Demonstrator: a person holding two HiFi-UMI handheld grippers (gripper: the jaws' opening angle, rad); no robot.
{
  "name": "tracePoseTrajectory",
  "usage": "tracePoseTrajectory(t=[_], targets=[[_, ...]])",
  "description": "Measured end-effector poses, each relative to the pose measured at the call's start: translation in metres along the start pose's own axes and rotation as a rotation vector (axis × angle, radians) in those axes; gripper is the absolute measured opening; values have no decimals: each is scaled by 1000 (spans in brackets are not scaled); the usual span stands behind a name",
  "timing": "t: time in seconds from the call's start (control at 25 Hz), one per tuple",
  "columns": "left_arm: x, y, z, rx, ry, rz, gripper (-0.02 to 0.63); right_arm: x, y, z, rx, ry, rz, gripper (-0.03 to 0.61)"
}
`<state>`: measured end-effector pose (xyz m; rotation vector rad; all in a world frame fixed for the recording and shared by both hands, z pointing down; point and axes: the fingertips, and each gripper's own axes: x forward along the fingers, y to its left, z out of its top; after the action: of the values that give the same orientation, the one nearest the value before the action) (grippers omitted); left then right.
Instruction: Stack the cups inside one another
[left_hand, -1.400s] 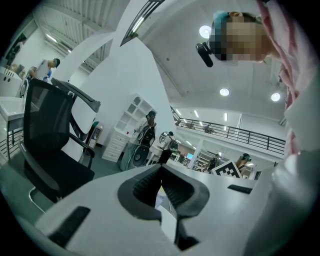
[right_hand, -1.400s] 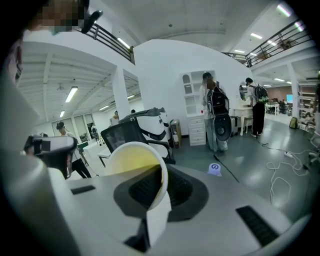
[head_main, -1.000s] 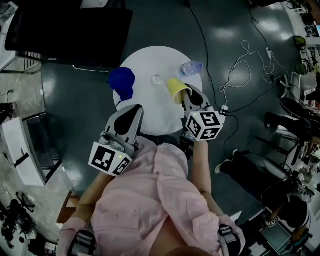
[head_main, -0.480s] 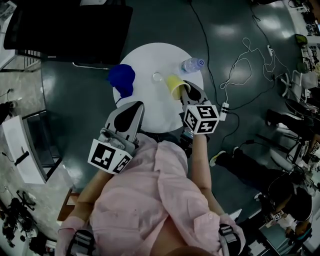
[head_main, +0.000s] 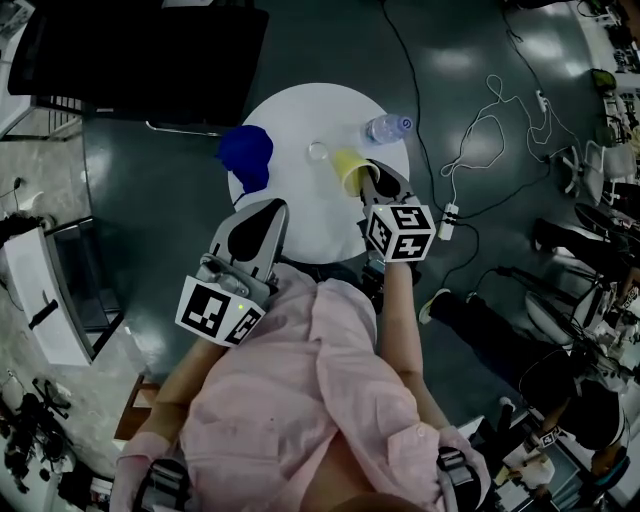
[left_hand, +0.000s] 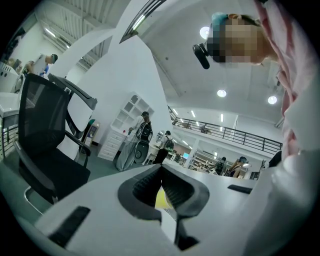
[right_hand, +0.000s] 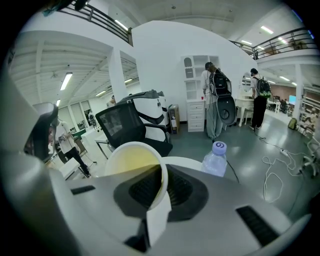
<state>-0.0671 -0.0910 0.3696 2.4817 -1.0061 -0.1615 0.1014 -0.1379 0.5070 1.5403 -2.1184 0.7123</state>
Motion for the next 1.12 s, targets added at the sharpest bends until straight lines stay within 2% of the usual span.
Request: tracePoseTrajectory(t=[0.68, 1.12], targets=[[0, 9, 2, -26, -18, 34, 18, 39, -4, -5, -73, 89, 41, 38], [1, 12, 2, -29, -12, 44, 18, 65, -3, -30, -109, 181, 58, 38]])
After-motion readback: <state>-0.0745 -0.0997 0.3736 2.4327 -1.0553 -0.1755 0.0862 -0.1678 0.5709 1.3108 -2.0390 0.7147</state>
